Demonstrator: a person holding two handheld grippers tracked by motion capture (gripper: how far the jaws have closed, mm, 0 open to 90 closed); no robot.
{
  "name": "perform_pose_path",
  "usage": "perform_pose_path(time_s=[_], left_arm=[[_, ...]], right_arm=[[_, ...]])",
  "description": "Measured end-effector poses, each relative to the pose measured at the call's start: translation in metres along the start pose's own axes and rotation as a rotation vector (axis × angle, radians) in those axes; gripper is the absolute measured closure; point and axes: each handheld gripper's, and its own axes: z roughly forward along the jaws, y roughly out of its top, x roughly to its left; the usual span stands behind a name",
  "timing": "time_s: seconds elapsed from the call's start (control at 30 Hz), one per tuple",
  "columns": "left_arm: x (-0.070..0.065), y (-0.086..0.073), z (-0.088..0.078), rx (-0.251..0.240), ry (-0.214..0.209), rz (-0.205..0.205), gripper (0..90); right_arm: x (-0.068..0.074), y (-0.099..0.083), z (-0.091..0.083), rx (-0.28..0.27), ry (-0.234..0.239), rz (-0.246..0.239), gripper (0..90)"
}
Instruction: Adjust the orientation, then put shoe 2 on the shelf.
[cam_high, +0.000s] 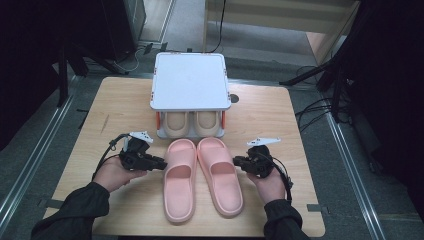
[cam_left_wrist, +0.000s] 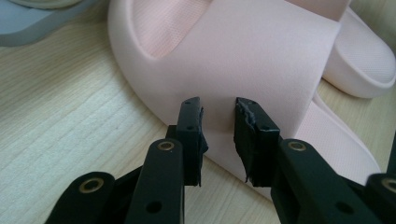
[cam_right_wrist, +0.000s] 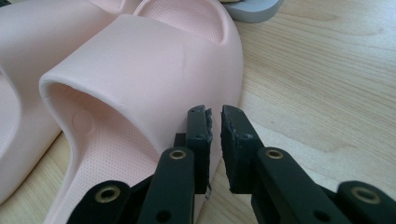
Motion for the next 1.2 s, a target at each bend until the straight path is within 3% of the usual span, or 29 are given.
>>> perform_pose_path(time_s=[0.2,0.53,0.87,1.2], left_arm=[[-0.006,0.001,0.003,0.011,-0.017,0.017,70.4],[-0.003,0.002,-0.002,-0.018,0.007,0.008,64.4],[0.004,0.001,-0.012,-0.051,0.04,-0.013,56.4],[0.005,0.0,-0.013,-0.056,0.042,-0.023,54.3]], right_arm=[[0.004,0.001,0.009,0.0,0.024,-0.022,81.9],[0.005,0.002,0.008,-0.027,0.029,-0.02,78.9],[0.008,0.005,-0.006,-0.107,0.058,0.002,75.3],[0.022,0.009,-0.016,-0.139,0.112,0.002,73.1]])
